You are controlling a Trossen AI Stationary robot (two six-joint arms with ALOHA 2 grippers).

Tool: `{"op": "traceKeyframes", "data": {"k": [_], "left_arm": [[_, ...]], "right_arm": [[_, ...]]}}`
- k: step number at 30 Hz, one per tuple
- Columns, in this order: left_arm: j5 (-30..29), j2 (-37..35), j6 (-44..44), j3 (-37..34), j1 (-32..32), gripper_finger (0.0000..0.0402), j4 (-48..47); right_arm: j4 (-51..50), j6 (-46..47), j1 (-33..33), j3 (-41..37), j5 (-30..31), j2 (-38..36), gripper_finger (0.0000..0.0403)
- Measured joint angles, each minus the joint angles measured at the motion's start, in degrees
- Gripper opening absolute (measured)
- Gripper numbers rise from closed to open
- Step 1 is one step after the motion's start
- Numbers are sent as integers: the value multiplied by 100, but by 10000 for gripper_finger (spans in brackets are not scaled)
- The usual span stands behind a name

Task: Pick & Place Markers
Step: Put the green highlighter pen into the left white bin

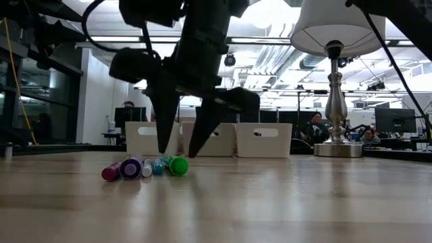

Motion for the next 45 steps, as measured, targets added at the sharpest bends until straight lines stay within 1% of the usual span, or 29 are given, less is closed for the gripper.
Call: {"op": "traceKeyframes", "data": {"k": [7,14,19,21,28,42,45], "left_arm": [[-1,0,0,0,0,202,0],[1,0,1,0,0,202,0],[1,0,2,-2,0,202,-1],[0,0,1,0,2,202,0],[1,1,0,0,1,202,0],[-1,0,0,0,2,202,0],[1,0,1,-1,0,202,0]], "right_arm": [[-167,51,0,3,-2,185,177],[-417,230,-2,11,40,196,177],[-611,-252,-13,13,41,196,177],[-738,-360,-13,13,135,198,177],[-1026,-417,-20,13,193,205,177],[-1507,-957,-22,11,529,205,177],[-1569,-939,-22,9,572,207,177]]}}
